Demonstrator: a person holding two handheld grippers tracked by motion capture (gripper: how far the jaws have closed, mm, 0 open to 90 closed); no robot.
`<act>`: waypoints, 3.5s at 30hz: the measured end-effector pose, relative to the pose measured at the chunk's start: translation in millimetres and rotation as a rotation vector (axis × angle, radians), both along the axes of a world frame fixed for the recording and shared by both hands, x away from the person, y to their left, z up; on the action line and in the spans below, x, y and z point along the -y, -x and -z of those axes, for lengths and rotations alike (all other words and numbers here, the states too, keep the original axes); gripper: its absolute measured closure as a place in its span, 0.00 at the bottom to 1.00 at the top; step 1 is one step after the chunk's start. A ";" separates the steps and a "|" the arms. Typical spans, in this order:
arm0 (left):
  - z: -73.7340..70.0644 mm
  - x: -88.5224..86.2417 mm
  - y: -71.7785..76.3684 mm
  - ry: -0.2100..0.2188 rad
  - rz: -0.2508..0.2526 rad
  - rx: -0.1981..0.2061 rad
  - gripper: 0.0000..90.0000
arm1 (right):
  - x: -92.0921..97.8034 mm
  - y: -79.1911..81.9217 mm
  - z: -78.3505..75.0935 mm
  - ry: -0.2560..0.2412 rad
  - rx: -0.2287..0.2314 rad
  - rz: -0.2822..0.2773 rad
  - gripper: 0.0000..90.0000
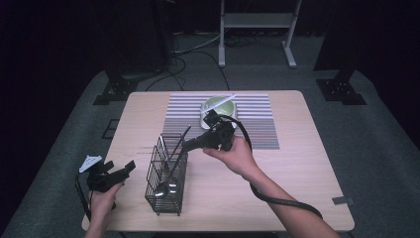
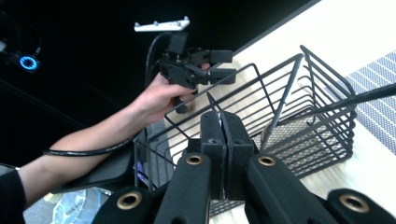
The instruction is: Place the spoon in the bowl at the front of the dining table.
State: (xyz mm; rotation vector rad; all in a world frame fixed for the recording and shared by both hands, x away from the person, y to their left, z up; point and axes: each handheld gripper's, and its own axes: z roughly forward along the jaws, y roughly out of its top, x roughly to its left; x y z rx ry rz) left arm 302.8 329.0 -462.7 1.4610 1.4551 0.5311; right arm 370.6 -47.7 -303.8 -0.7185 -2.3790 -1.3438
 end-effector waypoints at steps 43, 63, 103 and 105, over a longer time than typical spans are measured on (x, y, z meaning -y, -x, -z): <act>-0.2 0.1 0.3 -0.001 -0.002 -0.001 0.01 | 45.3 -1.5 -45.4 -0.096 -0.009 0.052 0.99; 0.4 -0.1 0.1 -0.004 -0.003 -0.004 0.01 | 88.4 0.3 -49.2 -0.085 -0.010 0.116 0.99; 1.5 0.5 -0.4 -0.004 -0.001 -0.006 0.01 | 165.3 -1.9 8.8 -0.050 -0.098 0.258 0.99; 1.4 0.5 -0.4 -0.002 -0.003 -0.005 0.01 | 168.9 -2.6 13.4 -0.047 -0.106 0.265 0.99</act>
